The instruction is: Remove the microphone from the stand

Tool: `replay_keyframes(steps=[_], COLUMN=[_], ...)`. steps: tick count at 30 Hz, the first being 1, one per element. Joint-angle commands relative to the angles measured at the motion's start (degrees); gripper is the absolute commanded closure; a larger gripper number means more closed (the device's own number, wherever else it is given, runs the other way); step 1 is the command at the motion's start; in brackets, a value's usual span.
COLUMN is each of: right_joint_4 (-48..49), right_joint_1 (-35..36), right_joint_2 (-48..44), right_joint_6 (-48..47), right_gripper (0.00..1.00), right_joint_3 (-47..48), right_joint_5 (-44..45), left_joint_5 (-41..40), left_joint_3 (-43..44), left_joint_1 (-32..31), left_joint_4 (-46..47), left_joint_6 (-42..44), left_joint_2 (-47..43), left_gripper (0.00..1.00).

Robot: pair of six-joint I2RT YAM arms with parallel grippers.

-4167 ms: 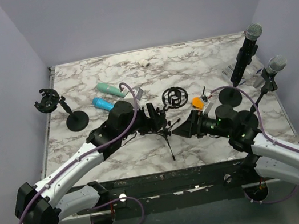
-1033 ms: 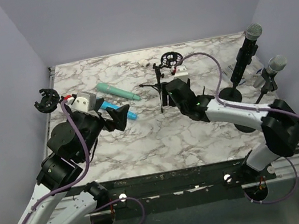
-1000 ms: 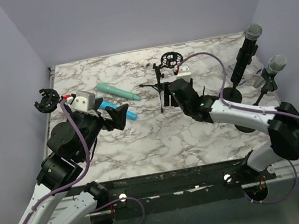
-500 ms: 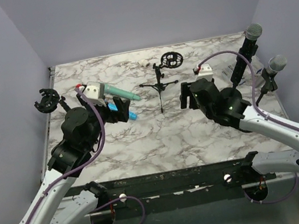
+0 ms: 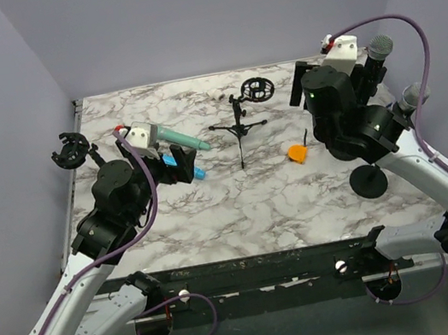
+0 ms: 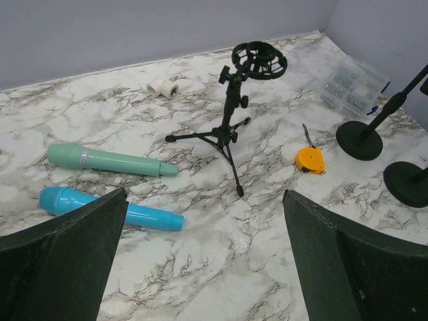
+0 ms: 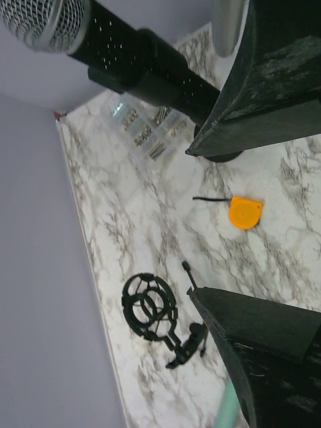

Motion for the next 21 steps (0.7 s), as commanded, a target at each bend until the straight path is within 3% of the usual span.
replay_keyframes(steps=[1, 21], right_joint_4=[-5.4, -2.1], right_joint_1=[-1.7, -28.1], right_joint_2=[0.1, 6.1], right_joint_6=[-3.5, -5.0], right_gripper=[0.20, 0.23], right_joint_3=[2.6, 5.3], right_joint_5=[11.7, -5.1], left_joint_5=[1.6, 2.4], left_joint_3=[0.2, 0.5], left_joint_1=[0.3, 0.3], left_joint_4=[0.6, 0.2], left_joint_6=[-0.4, -0.5], left_joint_2=[-0.5, -0.1], left_gripper=[0.02, 0.02])
